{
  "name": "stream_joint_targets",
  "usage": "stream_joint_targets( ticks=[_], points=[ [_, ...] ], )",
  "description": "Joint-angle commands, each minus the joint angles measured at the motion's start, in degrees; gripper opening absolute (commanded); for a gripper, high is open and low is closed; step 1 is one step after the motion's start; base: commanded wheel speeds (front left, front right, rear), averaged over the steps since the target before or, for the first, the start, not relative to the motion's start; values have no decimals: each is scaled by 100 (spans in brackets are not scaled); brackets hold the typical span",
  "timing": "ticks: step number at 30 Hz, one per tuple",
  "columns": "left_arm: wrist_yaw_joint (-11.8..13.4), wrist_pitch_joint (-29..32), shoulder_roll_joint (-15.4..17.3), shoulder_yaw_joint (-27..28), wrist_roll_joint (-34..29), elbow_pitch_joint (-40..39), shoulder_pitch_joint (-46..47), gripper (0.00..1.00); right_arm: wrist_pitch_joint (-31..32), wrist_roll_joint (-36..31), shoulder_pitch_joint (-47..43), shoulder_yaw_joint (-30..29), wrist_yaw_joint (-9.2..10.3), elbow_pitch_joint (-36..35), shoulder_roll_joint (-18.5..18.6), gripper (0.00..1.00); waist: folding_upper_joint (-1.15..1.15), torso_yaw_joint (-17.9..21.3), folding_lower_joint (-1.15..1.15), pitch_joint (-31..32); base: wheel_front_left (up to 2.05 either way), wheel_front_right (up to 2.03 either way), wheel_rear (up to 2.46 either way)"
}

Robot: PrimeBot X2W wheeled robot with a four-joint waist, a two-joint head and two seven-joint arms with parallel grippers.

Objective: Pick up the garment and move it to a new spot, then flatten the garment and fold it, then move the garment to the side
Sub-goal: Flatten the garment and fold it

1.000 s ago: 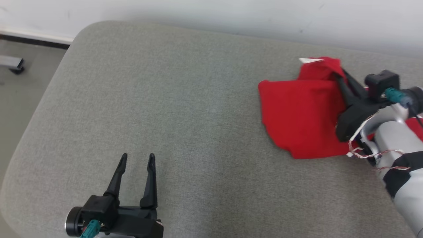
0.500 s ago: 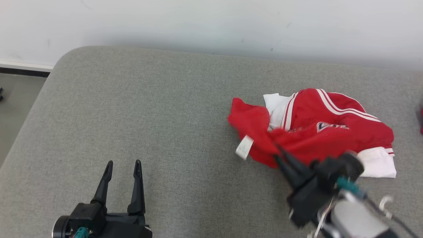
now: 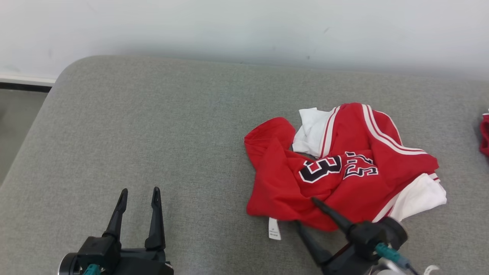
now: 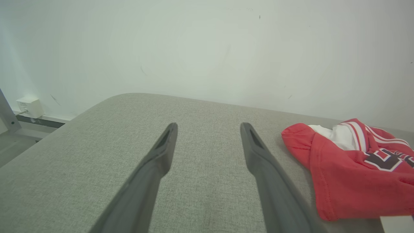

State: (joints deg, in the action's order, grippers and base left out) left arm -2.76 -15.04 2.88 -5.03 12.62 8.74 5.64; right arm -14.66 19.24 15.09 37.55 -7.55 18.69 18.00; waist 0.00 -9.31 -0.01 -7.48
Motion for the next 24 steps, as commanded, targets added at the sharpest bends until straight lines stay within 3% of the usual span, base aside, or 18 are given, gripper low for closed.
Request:
stream_joint_targets(
  ticks=[1, 6, 14, 24],
  points=[
    [-4, -20, 1, 56, -51, 20, -110, 100, -38, -60, -18, -199, 15, -51, 22, 100, 0, 86, 1, 74, 0, 0, 0],
    [-81, -20, 0, 210, -142, 45, -142, 100, -55, -125, -256, -900, 15, -311, 62, 100, 0, 281, 1, 203, 0, 0, 0],
    [-141, -20, 1, 330, -197, 38, -194, 100, -54, -196, -741, -1495, 15, -774, -6, 100, 0, 534, 1, 272, 0, 0, 0],
    [-163, -20, 1, 412, -294, -32, -371, 100, -48, -422, -1496, -2955, 15, -1454, -528, 100, 0, 873, 1, 367, 0, 0, 0]
  ],
)
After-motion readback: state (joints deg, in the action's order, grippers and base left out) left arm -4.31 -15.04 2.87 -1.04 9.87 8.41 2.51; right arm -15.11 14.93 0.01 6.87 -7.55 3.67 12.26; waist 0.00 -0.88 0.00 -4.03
